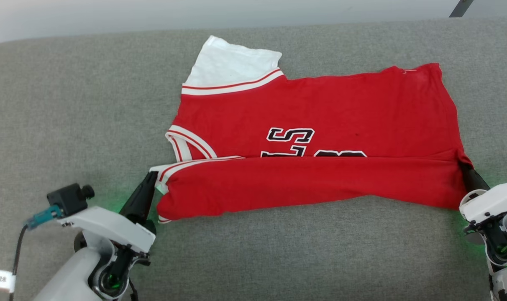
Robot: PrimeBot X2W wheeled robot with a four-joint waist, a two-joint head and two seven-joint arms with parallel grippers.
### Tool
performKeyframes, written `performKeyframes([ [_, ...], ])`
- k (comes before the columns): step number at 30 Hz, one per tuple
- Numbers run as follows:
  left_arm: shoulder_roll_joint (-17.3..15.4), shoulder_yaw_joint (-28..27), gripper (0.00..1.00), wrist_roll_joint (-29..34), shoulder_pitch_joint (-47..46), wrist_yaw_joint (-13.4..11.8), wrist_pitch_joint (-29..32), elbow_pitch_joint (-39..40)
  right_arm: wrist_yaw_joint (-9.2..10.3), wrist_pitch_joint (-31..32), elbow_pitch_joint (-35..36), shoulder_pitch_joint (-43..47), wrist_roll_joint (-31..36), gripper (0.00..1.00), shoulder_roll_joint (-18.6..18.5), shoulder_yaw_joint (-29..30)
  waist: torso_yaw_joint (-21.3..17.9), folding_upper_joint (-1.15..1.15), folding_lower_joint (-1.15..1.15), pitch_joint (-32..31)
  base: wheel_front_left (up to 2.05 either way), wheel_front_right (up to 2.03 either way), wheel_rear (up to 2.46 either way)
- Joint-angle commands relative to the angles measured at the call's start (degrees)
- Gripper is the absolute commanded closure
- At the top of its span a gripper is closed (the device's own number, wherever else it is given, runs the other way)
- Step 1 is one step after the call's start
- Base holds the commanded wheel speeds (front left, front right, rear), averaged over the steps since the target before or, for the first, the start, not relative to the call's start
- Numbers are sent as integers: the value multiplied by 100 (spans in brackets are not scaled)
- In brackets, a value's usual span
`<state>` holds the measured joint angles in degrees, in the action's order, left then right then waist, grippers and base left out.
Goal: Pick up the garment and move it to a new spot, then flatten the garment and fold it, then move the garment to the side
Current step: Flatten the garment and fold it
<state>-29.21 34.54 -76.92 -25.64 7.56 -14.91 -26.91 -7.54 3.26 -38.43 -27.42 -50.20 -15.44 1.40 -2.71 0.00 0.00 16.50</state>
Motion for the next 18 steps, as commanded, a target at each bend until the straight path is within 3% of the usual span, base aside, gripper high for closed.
performKeyframes([
  [1, -47, 5, 100, 66, -21, -18, -34, -161, 10, -45, -91, -70, -43, 100, -64, -47, 13, 0, 0, 22, 0, 0, 0],
  [5, 4, 115, 100, 191, -155, -18, -18, -389, 10, -161, -322, -190, -109, 100, -80, -287, 24, 0, 0, 47, 0, 0, 0],
  [6, 1, 126, 85, 212, -190, -18, -18, -411, 9, -183, -353, -214, -124, 88, -83, -335, 27, 0, 0, 48, 0, 0, 0],
  [7, -12, 112, 54, 244, -224, -18, -19, -402, 9, -228, -365, -235, -149, 56, -87, -388, 30, 0, 0, 50, 0, 0, 0],
  [8, -40, 121, 0, 294, -260, -18, -19, -365, 9, -295, -347, -256, -180, 2, -101, -438, 33, 0, 0, 50, 0, 0, 0],
  [15, -677, 338, 0, 971, -603, -16, 38, -208, 8, -704, -10, -134, -494, 0, -338, -597, 41, 0, 0, -85, 0, 0, 0],
  [18, -955, 450, 0, 1096, -819, -101, 513, 29, 8, -792, 182, -54, -629, 0, -475, -564, 58, 0, 0, -175, 0, 0, 0],
])
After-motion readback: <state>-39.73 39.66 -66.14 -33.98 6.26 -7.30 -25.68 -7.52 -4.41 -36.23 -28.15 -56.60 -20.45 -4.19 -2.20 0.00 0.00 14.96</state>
